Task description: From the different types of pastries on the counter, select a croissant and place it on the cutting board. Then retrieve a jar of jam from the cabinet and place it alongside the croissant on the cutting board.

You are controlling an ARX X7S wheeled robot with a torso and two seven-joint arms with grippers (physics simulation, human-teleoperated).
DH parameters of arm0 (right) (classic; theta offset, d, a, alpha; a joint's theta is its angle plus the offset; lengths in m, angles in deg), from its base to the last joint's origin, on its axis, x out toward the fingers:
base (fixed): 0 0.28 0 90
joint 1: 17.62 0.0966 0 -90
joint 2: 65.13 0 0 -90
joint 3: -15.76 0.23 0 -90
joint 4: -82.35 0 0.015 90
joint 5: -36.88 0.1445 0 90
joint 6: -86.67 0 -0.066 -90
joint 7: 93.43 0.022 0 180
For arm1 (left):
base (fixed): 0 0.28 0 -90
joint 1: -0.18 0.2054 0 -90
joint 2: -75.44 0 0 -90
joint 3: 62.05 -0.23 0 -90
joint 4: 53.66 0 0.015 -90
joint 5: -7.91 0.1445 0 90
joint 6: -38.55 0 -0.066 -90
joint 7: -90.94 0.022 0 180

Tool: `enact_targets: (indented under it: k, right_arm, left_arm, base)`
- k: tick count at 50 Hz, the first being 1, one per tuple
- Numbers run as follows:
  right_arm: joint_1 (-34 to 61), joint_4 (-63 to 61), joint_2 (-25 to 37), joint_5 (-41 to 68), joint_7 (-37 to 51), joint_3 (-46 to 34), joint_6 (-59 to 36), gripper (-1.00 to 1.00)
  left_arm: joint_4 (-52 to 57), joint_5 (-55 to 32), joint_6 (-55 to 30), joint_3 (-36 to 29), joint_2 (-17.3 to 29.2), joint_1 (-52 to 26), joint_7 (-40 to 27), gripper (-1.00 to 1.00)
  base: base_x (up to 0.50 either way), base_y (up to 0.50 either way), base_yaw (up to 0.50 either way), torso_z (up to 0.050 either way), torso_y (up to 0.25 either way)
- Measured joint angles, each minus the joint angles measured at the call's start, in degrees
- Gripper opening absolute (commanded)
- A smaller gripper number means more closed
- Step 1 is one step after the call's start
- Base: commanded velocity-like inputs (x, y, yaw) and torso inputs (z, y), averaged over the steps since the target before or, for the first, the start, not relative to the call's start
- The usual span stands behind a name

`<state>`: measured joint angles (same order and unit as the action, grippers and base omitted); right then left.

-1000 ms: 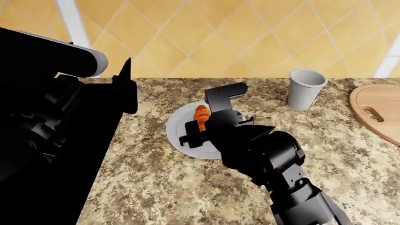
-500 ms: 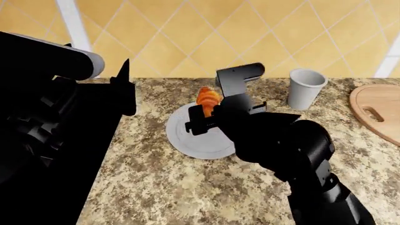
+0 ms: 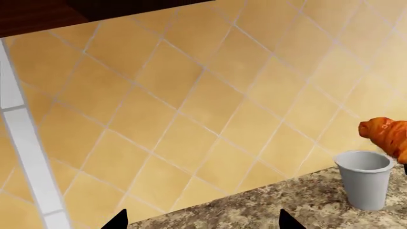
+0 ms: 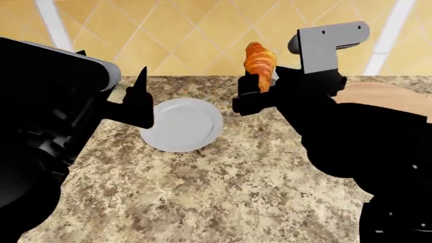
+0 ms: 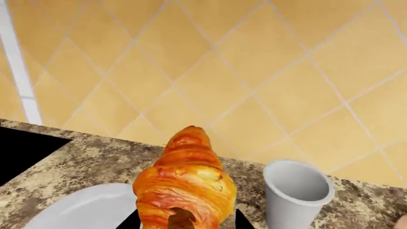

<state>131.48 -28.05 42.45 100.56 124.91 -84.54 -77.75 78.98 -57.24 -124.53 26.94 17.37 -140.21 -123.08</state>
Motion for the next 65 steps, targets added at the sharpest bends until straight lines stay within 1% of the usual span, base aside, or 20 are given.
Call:
enact_targets:
  k: [15, 33, 46, 56, 65]
  right_arm:
    - [-0.1, -3.0, 2.7, 1.9, 0.6, 4.2, 1.5, -1.00]
    - [-1.0, 0.1, 5.3, -1.2, -1.0, 4.2, 4.6, -1.00]
    - [0.3, 6.9, 5.4, -6.5, -3.0, 0.5, 7.5, -1.00]
    - [3.5, 16.9, 4.1, -12.3, -4.4, -4.3, 9.7, -1.00]
    - [7.0, 25.9, 3.0, -17.4, -5.3, -10.1, 9.6, -1.00]
  left_arm:
    - [0.0, -0.3, 0.8, -0.2, 0.4, 0.5, -0.2, 1.00]
    - [-0.2, -0.4, 1.7, -0.6, 1.0, 0.7, -0.2, 1.00]
    - [-0.2, -0.2, 2.5, -0.9, 1.5, 1.4, -0.1, 1.00]
    - [-0.2, 0.6, 3.7, -0.9, 2.3, 2.8, 0.5, 1.00]
    - [-0.5, 1.3, 4.5, -1.2, 2.8, 3.4, 1.1, 1.00]
  base:
    - [0.00, -0.50, 0.00, 0.000, 0.000]
    - [0.00, -0.49, 0.00, 0.000, 0.000]
    - [0.00, -0.01, 0.00, 0.000, 0.000]
    - [0.00, 0.00, 0.00, 0.000, 0.000]
    - [0.00, 0.00, 0.00, 0.000, 0.000]
